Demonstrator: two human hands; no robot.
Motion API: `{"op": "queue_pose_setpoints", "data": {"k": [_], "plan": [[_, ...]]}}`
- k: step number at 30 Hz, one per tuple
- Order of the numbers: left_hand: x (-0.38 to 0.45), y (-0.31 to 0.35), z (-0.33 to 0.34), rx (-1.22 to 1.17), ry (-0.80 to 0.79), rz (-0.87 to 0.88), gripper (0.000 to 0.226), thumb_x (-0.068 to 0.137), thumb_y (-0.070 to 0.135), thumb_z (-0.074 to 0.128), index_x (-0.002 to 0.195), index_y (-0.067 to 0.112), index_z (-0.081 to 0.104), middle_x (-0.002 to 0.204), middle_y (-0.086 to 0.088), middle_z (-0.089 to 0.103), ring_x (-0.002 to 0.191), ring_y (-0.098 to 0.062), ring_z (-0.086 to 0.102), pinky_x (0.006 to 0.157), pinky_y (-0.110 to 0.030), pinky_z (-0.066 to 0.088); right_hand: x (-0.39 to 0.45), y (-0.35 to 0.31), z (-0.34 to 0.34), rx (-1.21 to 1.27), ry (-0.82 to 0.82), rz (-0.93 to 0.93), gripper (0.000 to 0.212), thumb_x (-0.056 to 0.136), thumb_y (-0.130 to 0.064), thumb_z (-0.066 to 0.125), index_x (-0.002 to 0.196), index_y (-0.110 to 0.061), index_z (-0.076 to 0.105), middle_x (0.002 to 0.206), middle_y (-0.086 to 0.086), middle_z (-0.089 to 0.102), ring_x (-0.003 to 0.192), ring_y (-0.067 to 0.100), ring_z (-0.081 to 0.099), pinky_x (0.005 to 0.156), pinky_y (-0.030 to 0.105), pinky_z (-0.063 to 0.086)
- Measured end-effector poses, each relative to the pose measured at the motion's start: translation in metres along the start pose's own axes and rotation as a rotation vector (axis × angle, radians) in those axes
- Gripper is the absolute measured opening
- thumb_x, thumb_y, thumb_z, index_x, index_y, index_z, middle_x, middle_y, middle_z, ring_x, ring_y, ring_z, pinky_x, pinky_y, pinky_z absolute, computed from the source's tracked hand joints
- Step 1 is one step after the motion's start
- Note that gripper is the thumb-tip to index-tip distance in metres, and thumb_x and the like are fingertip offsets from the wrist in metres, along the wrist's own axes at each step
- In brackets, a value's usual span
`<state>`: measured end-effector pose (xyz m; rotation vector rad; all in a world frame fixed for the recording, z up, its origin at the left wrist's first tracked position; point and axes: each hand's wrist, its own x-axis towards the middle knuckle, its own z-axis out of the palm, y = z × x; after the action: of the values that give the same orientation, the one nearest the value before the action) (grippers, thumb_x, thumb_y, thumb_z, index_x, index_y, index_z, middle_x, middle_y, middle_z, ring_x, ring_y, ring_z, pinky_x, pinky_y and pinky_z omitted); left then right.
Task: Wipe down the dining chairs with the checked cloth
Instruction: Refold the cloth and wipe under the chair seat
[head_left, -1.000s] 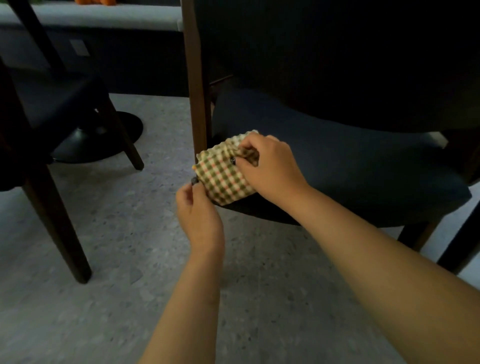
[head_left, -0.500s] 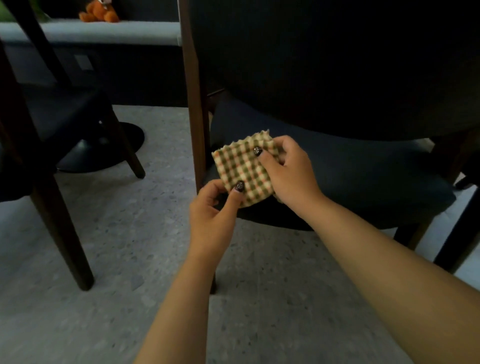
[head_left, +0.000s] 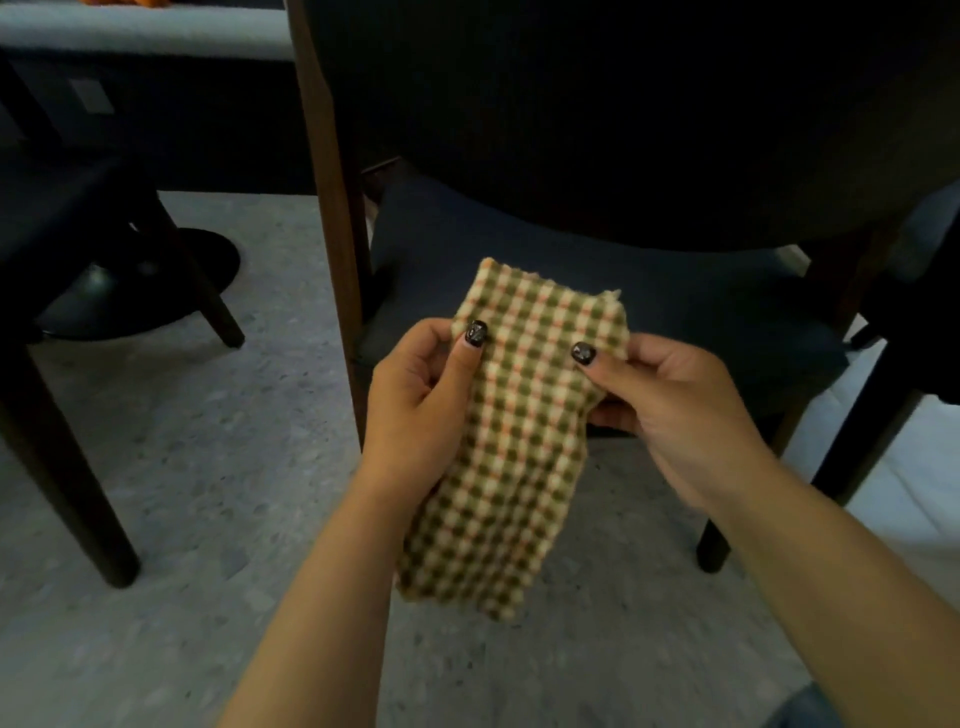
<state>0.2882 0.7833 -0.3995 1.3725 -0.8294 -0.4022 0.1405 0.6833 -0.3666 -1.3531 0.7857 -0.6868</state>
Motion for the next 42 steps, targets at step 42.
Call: {"op": "queue_pose_setpoints", "data": {"k": [42], "plan": [[0.001, -0.011, 0.004, -0.243, -0.072, -0.096, 0.014, 0.077, 0.016, 0.067, 0.090, 0.009, 0.068, 0.085, 0.001, 0.075, 0.082, -0.012, 0.071, 0.071, -0.020, 0.055, 0.014, -0.002, -0.002, -0.289, -0.021, -0.192, 0.040, 0.078, -0.029, 0.073, 0.115, -0.035, 0.060, 0.098, -0.010, 0.073, 0.088, 0.003, 0.069, 0.071, 0.020, 0.057]]}}
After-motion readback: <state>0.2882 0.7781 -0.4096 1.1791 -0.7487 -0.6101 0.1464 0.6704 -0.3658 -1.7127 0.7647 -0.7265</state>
